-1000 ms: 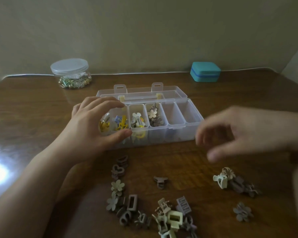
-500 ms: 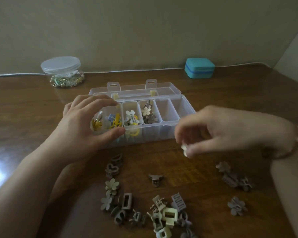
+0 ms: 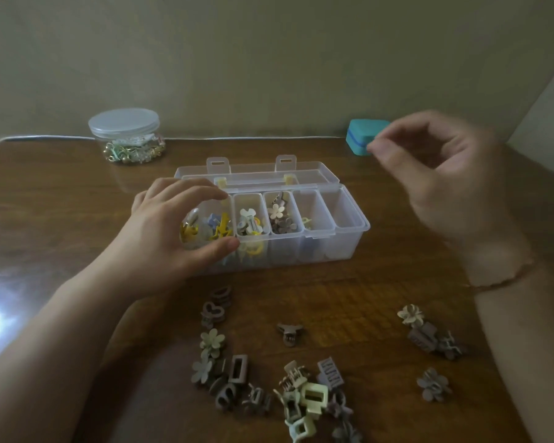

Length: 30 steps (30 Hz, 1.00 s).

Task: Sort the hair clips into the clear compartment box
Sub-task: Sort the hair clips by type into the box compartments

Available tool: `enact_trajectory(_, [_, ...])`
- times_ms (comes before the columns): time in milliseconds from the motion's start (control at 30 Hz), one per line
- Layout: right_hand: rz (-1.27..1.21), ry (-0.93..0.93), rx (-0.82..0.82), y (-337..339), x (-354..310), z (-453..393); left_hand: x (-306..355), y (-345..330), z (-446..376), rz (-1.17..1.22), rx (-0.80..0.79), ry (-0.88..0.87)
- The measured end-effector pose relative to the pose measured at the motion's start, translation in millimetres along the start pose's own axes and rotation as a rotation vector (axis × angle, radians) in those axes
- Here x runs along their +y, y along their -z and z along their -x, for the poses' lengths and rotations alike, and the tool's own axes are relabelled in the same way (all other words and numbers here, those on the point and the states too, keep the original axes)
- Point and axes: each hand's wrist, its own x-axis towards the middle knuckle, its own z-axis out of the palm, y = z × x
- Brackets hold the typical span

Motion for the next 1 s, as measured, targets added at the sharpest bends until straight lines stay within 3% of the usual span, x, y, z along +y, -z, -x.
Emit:
enact_trajectory(100, [0.106, -0.080, -0.304, 29, -18, -1, -1, 0, 0, -0.002, -0.002, 0.001])
enact_trajectory(233, [0.706, -0.307, -0.836, 47, -23, 33, 0, -1, 0, 0.001, -0.006, -0.010])
enact_trajectory(333, [0.892, -0.367, -1.003, 42, -20, 58, 3, -2, 0, -0.003, -0.011, -0.020])
enact_trajectory(533, [0.767, -0.337, -1.009, 37, -16, 49, 4, -2, 0, -0.004, -0.017, -0.018])
enact_trajectory(667, [0.448, -0.100, -0.545, 17, -29, 20, 5, -1, 0, -0.003, -0.022, -0.023])
enact_trajectory(733, [0.348, -0.056, -0.415, -2, -29, 8, 5, 0, 0, 0.000, -0.018, -0.024])
enact_trajectory(867, [0.424, -0.073, -0.499, -17, -12, 7, 6, -1, 1, -0.004, -0.017, -0.023])
enact_trajectory(1000, [0.419, -0.079, -0.464, 21, -15, 23, 6, -1, 0, -0.011, -0.021, -0.007])
